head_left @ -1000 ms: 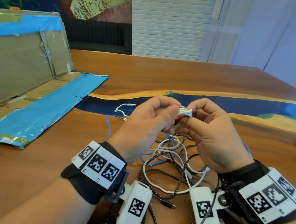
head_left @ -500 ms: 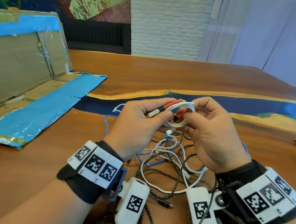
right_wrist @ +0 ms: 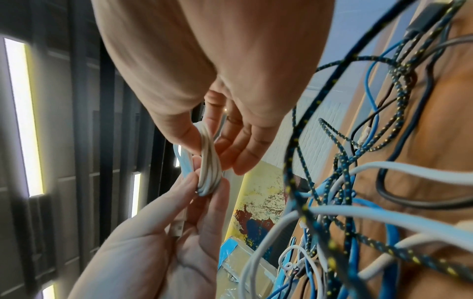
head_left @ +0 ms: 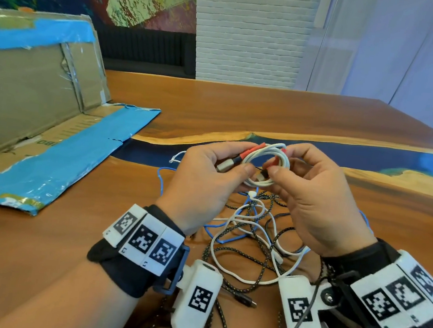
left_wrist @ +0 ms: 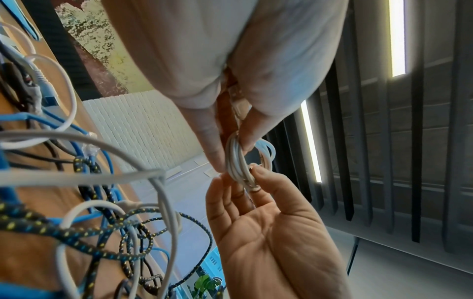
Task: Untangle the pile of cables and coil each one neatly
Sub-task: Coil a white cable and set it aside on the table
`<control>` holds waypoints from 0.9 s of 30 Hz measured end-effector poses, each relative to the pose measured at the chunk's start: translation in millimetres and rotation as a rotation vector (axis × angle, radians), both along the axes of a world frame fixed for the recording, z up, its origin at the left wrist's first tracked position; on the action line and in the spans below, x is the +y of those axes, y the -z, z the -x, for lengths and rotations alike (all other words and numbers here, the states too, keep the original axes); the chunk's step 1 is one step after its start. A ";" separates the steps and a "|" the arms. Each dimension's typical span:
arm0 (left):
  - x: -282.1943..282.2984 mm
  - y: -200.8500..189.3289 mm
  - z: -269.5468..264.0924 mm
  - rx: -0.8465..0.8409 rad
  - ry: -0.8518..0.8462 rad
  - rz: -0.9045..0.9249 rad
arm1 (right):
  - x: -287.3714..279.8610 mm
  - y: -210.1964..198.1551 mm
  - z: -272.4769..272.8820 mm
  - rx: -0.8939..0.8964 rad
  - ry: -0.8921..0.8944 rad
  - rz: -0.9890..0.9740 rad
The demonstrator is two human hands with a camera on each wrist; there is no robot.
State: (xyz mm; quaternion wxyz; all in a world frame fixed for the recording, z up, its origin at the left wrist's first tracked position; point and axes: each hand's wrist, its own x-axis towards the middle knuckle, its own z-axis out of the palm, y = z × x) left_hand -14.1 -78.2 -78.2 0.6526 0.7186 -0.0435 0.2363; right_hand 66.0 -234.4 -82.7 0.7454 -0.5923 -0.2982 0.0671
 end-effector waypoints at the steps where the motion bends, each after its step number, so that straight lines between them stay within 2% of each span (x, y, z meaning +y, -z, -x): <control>1: -0.2 0.5 -0.1 0.005 0.003 0.001 | -0.6 0.0 -0.9 -0.004 -0.006 0.029; 4: -0.7 0.7 -0.3 0.009 0.009 0.009 | -0.8 1.1 -1.4 0.014 -0.009 0.040; 7: -2.3 0.7 -1.7 0.017 0.008 0.048 | 0.4 2.3 0.5 0.047 0.009 -0.033; 12: -3.7 -0.6 -1.2 0.032 0.030 0.101 | 1.4 -0.4 2.1 0.144 -0.067 -0.129; 15: -2.3 -0.7 -0.5 0.044 0.054 0.119 | 0.6 -1.9 2.0 0.116 -0.082 -0.084; 20: -0.9 -4.3 2.4 0.035 0.089 0.037 | -0.6 -2.5 -0.1 0.164 -0.085 -0.179; 27: 0.9 0.3 -0.4 0.054 0.040 0.052 | -1.6 -6.8 5.9 0.133 -0.176 -0.144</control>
